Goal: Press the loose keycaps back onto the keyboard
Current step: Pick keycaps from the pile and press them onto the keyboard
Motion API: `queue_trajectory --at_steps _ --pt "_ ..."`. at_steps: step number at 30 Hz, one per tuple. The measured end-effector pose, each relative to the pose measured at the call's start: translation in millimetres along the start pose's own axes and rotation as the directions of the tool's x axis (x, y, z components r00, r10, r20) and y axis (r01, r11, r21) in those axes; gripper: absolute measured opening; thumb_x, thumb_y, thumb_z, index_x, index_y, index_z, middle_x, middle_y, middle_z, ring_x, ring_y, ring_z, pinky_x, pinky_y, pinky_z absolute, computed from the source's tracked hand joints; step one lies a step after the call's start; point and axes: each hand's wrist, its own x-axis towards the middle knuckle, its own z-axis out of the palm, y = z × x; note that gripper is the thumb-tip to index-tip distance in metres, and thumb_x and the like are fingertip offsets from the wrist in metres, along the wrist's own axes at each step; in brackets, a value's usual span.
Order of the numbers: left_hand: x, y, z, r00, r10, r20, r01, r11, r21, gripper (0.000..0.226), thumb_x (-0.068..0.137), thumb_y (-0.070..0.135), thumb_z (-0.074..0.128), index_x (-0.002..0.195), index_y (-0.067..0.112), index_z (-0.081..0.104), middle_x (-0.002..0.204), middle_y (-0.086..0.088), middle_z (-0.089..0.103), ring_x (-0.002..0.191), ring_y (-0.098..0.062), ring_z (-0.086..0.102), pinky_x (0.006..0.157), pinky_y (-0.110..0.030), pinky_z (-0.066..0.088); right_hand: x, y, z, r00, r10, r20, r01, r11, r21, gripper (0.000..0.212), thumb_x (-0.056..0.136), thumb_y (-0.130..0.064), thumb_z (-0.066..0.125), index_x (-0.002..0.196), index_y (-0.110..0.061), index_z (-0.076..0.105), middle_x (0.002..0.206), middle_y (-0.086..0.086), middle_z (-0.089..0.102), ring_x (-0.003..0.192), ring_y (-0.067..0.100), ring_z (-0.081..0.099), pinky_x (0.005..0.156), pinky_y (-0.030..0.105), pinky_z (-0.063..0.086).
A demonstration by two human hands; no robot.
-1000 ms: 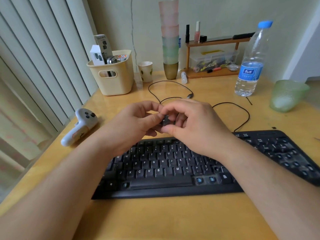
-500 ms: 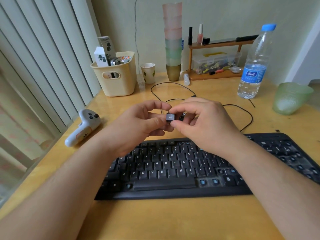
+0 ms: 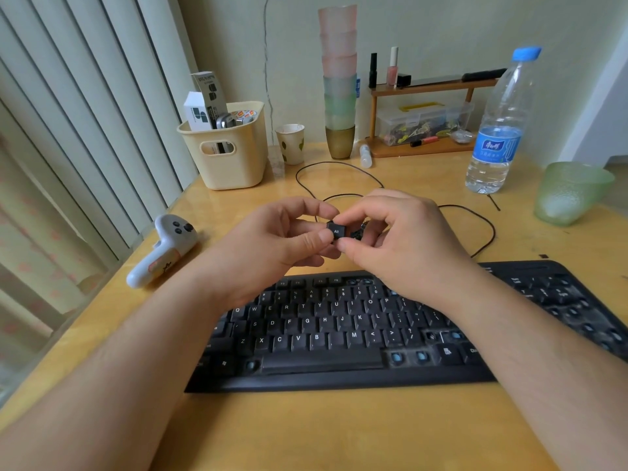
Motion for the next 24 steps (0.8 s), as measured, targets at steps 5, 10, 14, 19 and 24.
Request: queue_trajectory --at_steps 5,10,14,19,24 --pt "0.8 -2.6 0.8 1.0 0.006 -0.021 -0.005 0.997 0.079 0.025 0.095 0.011 0.069 0.117 0.0 0.061 0.102 -0.023 0.076 0.093 -0.022 0.073 0.092 -0.037 0.058 -1.3 -2.4 0.0 0.999 -0.042 0.007 0.043 0.999 -0.028 0.015 0.077 -0.036 0.077 0.093 -0.034 0.078 0.091 -0.015 0.067 0.07 0.011 0.064 0.065 0.037 0.057" --pt "0.5 -1.6 0.3 0.998 0.008 -0.056 -0.002 0.994 0.107 0.018 0.094 0.01 0.071 0.109 0.003 0.064 0.088 -0.01 0.077 0.085 -0.017 0.072 0.084 -0.032 0.058 -1.8 -5.8 -2.1 0.995 -0.1 -0.001 0.099 0.986 -0.132 0.013 0.082 -0.027 0.079 0.093 -0.032 0.079 0.084 -0.016 0.067 0.067 0.01 0.062 0.06 0.036 0.055" --pt "-2.3 -0.5 -1.6 1.0 -0.01 -0.03 0.015 0.984 0.178 0.02 0.092 0.015 0.075 0.107 0.004 0.066 0.086 -0.008 0.076 0.084 -0.016 0.071 0.084 -0.033 0.058 -2.6 -12.1 -3.7 0.994 -0.095 0.049 0.104 0.964 -0.246 0.01 0.082 -0.036 0.077 0.091 -0.035 0.078 0.078 -0.02 0.063 0.069 0.009 0.058 0.061 0.037 0.055" --pt "-4.9 2.8 -11.7 0.995 -0.066 0.075 0.045 0.964 0.262 0.023 0.088 0.024 0.078 0.101 0.008 0.068 0.088 -0.009 0.076 0.085 -0.018 0.071 0.088 -0.038 0.058 -6.3 -21.5 -2.8 0.993 -0.02 0.12 0.051 0.964 -0.263 0.013 0.076 -0.042 0.076 0.088 -0.037 0.078 0.073 -0.023 0.062 0.072 0.008 0.062 0.063 0.037 0.057" --pt "-13.6 14.1 -18.8 0.996 -0.046 0.077 -0.017 0.753 0.658 0.014 0.093 0.039 0.075 0.095 0.026 0.073 0.084 0.015 0.078 0.076 0.003 0.07 0.073 -0.02 0.051 -3.7 -35.0 7.8 0.965 0.098 0.242 -0.015 0.947 -0.322 0.008 0.075 -0.045 0.075 0.079 -0.04 0.07 0.069 -0.021 0.063 0.072 0.003 0.06 0.066 0.037 0.059"
